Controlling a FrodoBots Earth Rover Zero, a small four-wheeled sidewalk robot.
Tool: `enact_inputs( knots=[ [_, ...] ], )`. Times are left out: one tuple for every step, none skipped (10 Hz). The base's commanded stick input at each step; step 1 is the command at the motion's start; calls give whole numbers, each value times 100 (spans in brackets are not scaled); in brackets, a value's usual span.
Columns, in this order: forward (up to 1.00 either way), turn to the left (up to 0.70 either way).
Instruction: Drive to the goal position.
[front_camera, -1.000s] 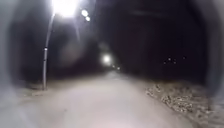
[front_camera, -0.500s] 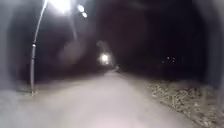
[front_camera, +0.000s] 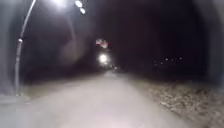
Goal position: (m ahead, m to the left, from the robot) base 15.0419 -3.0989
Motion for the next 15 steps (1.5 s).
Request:
enact_inputs(
  knots=[
    [100,40],
    [100,40],
    [100,20],
    [100,5],
    [100,0],
    [100,0],
    [100,0],
    [100,0],
    [100,0],
    [100,0],
    [100,0],
    [100,0],
    [100,0],
    [100,0],
    [100,0]
  ],
)
